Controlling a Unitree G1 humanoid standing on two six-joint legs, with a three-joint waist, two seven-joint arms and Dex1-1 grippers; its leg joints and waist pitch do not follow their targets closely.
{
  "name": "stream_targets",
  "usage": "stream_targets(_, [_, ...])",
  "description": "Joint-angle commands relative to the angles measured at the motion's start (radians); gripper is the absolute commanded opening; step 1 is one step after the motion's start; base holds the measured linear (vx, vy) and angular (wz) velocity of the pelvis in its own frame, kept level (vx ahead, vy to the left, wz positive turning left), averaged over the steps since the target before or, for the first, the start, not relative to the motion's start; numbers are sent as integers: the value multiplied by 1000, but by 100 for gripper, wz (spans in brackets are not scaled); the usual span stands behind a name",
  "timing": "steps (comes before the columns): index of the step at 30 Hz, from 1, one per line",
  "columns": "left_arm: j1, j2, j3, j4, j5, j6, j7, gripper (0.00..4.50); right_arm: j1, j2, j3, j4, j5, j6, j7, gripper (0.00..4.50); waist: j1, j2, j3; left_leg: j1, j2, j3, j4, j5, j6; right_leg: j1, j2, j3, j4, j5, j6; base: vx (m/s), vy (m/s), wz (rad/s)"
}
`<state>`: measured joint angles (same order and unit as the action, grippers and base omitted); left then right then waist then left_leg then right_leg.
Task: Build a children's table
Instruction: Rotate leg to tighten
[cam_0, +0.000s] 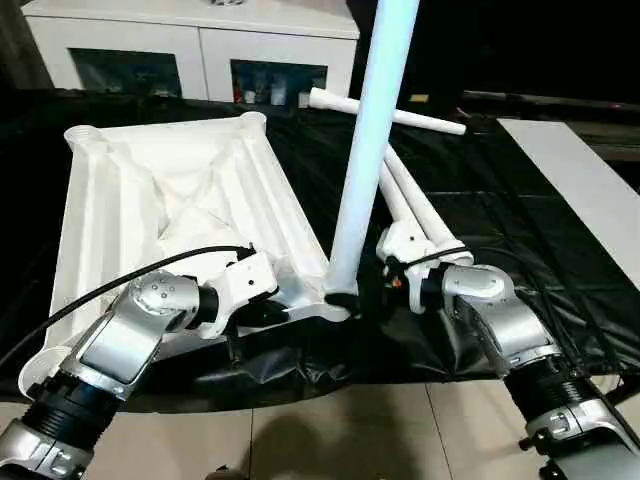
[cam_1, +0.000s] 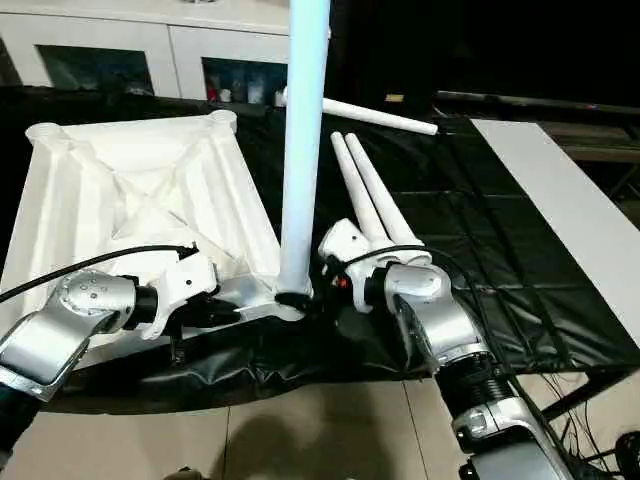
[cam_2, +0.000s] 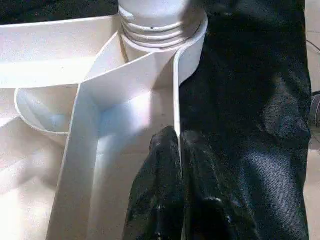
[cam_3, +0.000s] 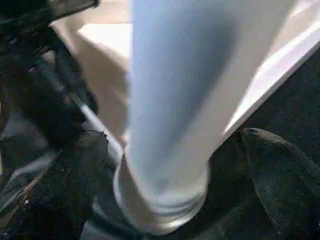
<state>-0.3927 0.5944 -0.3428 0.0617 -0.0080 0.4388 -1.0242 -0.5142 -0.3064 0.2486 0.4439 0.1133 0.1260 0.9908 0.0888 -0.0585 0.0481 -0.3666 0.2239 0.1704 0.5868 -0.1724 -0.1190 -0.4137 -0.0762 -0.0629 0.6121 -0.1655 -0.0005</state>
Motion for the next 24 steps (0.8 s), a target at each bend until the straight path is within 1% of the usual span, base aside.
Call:
stream_targets(1, [-8, 6, -25, -3, 5, 10, -15, 0, -23, -18, 10, 1, -9, -4, 25, 446, -4, 11, -54, 11, 6, 3, -79, -328, 2, 40, -50, 39, -81, -388, -144, 0, 0, 0])
stream_targets(3, [-6, 16, -23, -5, 2, 7, -26, 0, -36, -22, 29, 25, -20, -14, 42, 446, -3, 7, -55, 10, 5, 3, -78, -309, 5, 41, -50, 39, -80, -386, -143, 0, 0, 0])
stream_targets(5, [-3, 23, -23, -12, 1, 12, -36, 0, -50, -16, 29, 51, -26, -21, 44, 446, -5, 9, -55, 9, 5, 2, -77, -299, 4, 40, -50, 38, -78, -375, -150, 0, 0, 0])
stream_targets(8, [-2, 24, -22, -15, 2, 15, -40, 0, -69, 2, 14, 81, -21, -25, 33, 413, -4, 10, -58, 9, 6, 3, -76, -275, 4, 41, -48, 39, -72, -330, -162, 0, 0, 0])
stream_targets(9, [-1, 24, -23, -15, 3, 15, -39, 0, -74, 6, 14, 91, -23, -29, 31, 413, -5, 9, -59, 7, 6, 4, -76, -263, 3, 43, -47, 39, -69, -303, -171, 0, 0, 0])
stream_targets(11, [1, 23, -26, -13, 5, 12, -36, 0, -86, 14, 23, 128, -41, -51, 24, 388, -5, 11, -61, 8, 6, 5, -74, -245, 5, 44, -48, 39, -64, -264, -186, 0, 0, 0])
stream_targets(12, [0, 22, -27, -13, 5, 12, -36, 0, -89, 17, 24, 138, -43, -55, 22, 388, -5, 11, -60, 8, 6, 6, -74, -243, 6, 44, -46, 39, -64, -260, -187, 0, 0, 0])
stream_targets(13, [0, 22, -28, -12, 5, 12, -36, 0, -92, 19, 25, 146, -43, -59, 22, 371, -5, 10, -61, 8, 6, 6, -73, -242, 6, 45, -47, 39, -64, -256, -188, 0, 0, 0])
stream_targets(14, [-1, 21, -29, -12, 6, 11, -35, 0, -96, 23, 27, 157, -44, -63, 19, 367, -4, 11, -61, 9, 5, 7, -72, -238, 8, 45, -46, 39, -63, -245, -193, 0, 0, 0])
stream_targets(16, [-2, 20, -30, -11, 6, 11, -36, 0, -104, 30, 27, 174, -42, -69, 15, 344, -4, 12, -61, 8, 5, 6, -74, -243, 7, 46, -47, 39, -63, -249, -191, 0, 0, 0])
stream_targets(19, [0, 21, -31, -13, 5, 11, -36, 0, -111, 38, 28, 196, -47, -79, 13, 322, -5, 12, -59, 10, 5, 6, -75, -270, 4, 44, -47, 39, -68, -288, -184, 0, 0, 0])
stream_targets(20, [1, 22, -31, -16, 6, 12, -36, 0, -112, 40, 31, 204, -53, -87, 16, 301, -6, 11, -58, 10, 6, 5, -76, -285, 1, 44, -49, 38, -70, -320, -175, 0, 0, 0])
stream_targets(21, [1, 22, -31, -16, 6, 12, -36, 0, -113, 40, 31, 205, -54, -88, 16, 301, -6, 11, -58, 10, 6, 5, -76, -285, 1, 44, -49, 38, -70, -320, -175, 0, 0, 0])
stream_targets(22, [1, 22, -31, -17, 6, 13, -36, 0, -115, 43, 31, 213, -57, -94, 18, 290, -5, 11, -58, 10, 6, 4, -75, -286, -1, 44, -49, 39, -72, -330, -170, 0, 0, 0])
stream_targets(24, [1, 23, -32, -18, 6, 14, -36, 0, -118, 45, 31, 226, -61, -104, 20, 273, -6, 11, -59, 10, 6, 4, -76, -283, -2, 43, -48, 38, -69, -318, -174, 0, 0, 0])
